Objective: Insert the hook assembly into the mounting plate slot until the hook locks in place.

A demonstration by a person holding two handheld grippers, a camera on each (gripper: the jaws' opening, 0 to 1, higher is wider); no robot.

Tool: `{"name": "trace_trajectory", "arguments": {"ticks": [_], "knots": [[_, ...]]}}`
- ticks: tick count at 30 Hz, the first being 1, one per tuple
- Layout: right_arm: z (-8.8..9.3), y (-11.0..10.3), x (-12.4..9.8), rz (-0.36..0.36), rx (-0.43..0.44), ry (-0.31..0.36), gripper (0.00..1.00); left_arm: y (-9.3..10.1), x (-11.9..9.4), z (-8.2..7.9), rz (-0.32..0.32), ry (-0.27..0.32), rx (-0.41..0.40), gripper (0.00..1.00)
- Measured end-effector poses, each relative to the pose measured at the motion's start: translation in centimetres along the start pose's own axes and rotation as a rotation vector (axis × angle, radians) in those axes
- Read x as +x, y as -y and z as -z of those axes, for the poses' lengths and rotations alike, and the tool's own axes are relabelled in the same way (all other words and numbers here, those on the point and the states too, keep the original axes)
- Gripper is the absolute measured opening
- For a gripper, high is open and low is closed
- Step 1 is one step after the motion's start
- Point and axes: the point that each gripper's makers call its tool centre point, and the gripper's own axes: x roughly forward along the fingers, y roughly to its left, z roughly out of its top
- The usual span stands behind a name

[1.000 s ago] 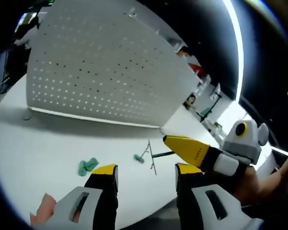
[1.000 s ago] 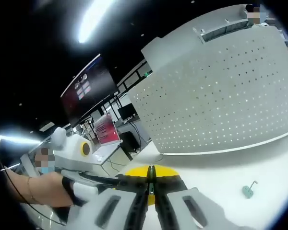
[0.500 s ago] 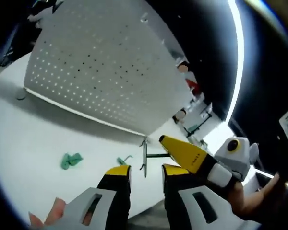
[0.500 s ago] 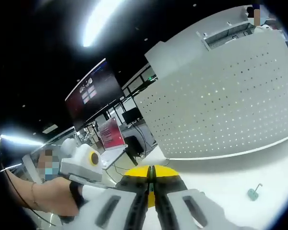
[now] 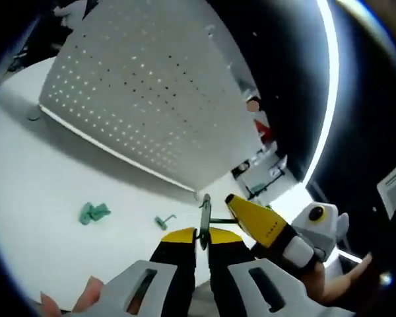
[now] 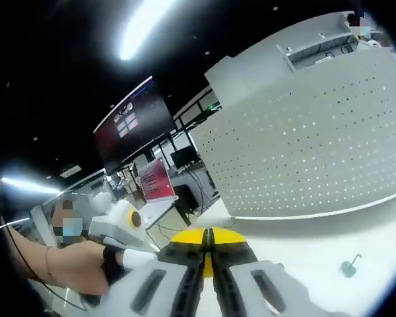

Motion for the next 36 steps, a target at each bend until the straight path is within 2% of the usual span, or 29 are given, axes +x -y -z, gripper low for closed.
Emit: {"name": "trace_trajectory", "arguments": {"ticks": [6, 12, 18, 20, 22, 23, 24, 25, 28, 32, 36], "knots": [[0.5, -0.5, -0.1, -0.006, -0.015, -0.009, 0.00, -0.1, -0.3, 0.5, -0.011, -0.008, 0.008, 0.05], [0.2, -0.8, 0.0, 0.001, -0.044, 0.000, 0.00, 0.2, -0.2, 0.9, -0.016, -0.031, 0.028, 0.02], [0.3, -0.1, 0.0, 0.002, 0.038, -0.022, 0.01, 0.1, 0.0, 0.5, -0.060, -0.034, 0.101, 0.01], [-0.9, 0.3, -0.4, 0.002, 0.091, 0.009, 0.05, 0.1, -0.1, -0.1, -0.075, -0.020, 0.114, 0.01], [-3.1, 1.4, -1.1, 0.034, 0.088, 0.087, 0.09, -0.6, -0.2, -0.9, -0.116, -0.020, 0.179, 0.01], [-3.4, 1.7, -1.5, 0.027, 0.088, 0.080, 0.09, -1.0, -0.4, -1.1, -0.150, -0.028, 0.222, 0.01], [-3.7, 2.0, -1.6, 0.011, 0.125, 0.064, 0.09, -1.4, -0.7, -2.0, -0.196, -0.017, 0.320, 0.01], [-3.7, 2.0, -1.7, -0.009, 0.152, 0.048, 0.09, -1.4, -0.8, -2.3, -0.209, -0.019, 0.363, 0.01], [-3.2, 1.8, -1.5, -0.043, 0.185, 0.004, 0.10, -0.9, -0.7, -3.2, -0.229, -0.001, 0.437, 0.01], [-1.7, 0.7, -0.8, -0.076, 0.207, -0.058, 0.11, -0.2, -0.3, -3.6, -0.222, 0.016, 0.457, 0.01], [-1.0, 0.0, -0.2, -0.099, 0.240, -0.075, 0.12, -0.1, 0.0, -3.5, -0.233, 0.008, 0.553, 0.01]]}}
